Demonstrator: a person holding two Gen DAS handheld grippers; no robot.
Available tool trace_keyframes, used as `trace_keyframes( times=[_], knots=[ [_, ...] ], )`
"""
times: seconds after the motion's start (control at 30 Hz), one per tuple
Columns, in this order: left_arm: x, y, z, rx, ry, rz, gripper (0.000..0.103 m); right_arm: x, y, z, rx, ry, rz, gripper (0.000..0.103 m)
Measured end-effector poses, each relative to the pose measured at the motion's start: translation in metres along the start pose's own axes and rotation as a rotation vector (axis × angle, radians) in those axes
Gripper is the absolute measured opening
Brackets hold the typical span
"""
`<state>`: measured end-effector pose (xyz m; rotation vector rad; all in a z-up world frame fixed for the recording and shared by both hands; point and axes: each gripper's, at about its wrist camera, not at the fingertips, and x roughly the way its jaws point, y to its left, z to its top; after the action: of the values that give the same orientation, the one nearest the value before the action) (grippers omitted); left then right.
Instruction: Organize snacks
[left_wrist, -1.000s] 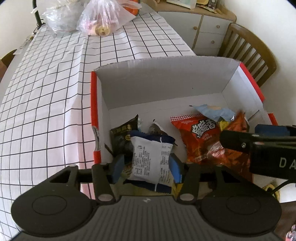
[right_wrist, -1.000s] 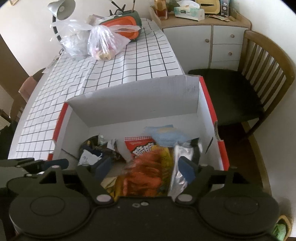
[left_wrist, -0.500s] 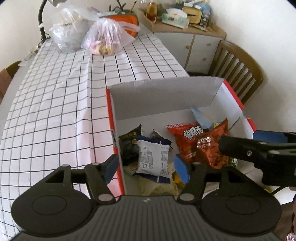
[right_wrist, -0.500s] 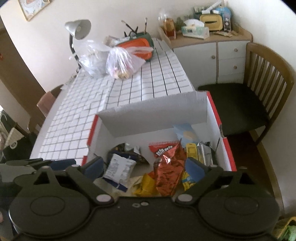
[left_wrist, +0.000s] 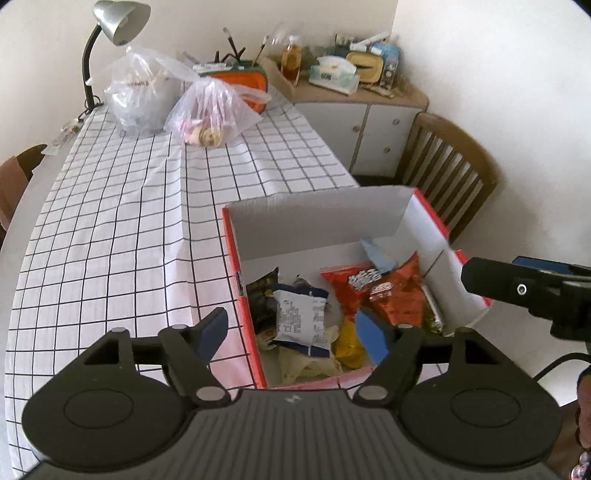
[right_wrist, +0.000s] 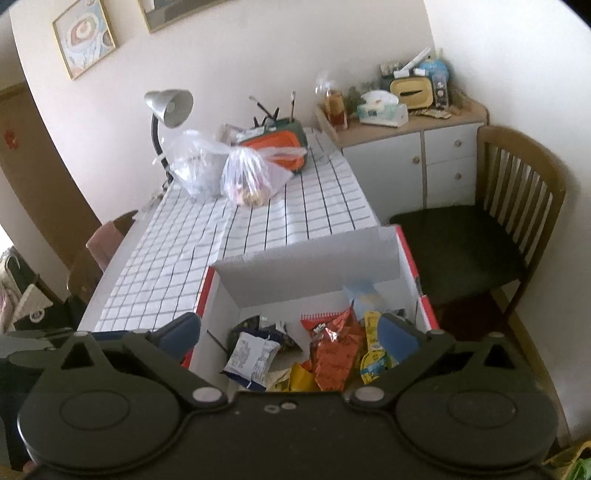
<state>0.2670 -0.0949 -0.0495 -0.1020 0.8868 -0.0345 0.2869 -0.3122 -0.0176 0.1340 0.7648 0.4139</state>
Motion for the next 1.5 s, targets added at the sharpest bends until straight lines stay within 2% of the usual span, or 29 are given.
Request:
trace_keyframes(
  times=[0.27,0.4,0.67,0.9,1.5],
  knots=[
    [-0.025,-0.001,-0.009,-0.018,-0.056,-0.029,0.086,-0.020,0.000,-0.011,-0.034,-0.066,0.009,0.103],
    [-0.036,-0.004,-0.013,-0.022,-0.085,-0.048,0.100,-0.029,0.001,-0.016,-0.063,-0.105,-0.003,0.103],
    [-0.055,-0.013,-0.026,-0.019,-0.117,-0.057,0.100,-0.045,0.000,-0.027,-0.104,-0.168,-0.015,0.103],
    [-0.063,-0.018,-0.035,-0.029,-0.127,-0.030,0.100,-0.056,0.005,-0.036,-0.131,-0.198,-0.011,0.103],
    [-0.070,-0.017,-0.044,-0.060,-0.144,0.001,0.100,-0.058,0.007,-0.045,-0.136,-0.200,-0.025,0.103]
  ],
)
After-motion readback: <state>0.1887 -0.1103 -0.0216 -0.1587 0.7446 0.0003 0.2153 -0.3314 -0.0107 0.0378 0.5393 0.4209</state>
